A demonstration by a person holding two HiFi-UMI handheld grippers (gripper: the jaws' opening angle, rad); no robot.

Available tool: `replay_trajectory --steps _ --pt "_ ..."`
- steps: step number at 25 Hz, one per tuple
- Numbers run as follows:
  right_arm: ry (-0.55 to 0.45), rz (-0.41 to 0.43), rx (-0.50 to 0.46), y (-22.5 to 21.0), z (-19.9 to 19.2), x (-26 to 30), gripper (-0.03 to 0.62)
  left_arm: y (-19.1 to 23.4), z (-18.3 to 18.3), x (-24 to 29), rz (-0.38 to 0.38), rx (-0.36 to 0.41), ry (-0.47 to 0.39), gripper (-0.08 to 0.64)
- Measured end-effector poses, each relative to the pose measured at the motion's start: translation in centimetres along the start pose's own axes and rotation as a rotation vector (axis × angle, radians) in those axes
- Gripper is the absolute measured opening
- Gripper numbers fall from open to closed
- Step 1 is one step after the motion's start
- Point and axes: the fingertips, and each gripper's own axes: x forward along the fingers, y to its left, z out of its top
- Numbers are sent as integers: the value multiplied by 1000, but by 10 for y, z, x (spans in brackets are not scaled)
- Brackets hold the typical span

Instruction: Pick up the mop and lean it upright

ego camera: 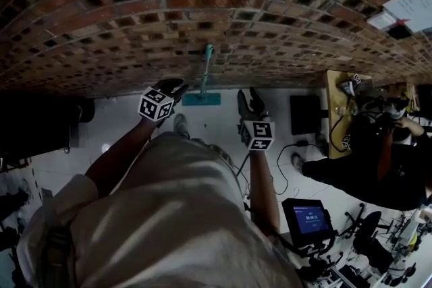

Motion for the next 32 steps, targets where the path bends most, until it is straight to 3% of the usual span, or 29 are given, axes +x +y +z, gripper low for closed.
replay_trajectory --steps 9,13,17,32 --pt "-18 -24 11 -35 -11 -78 149 -89 1 8 -29 34 -6 127" --pt "-30 -24 21 -37 -18 -103 149 -108 -4 0 -7 56 -9 84" --pt "-39 -7 31 -31 -25 -125 149 -124 -15 -9 6 24 -18 87" --pt "30 47 149 -21 -104 -218 147 -221 -104 -45 71 -46 46 106"
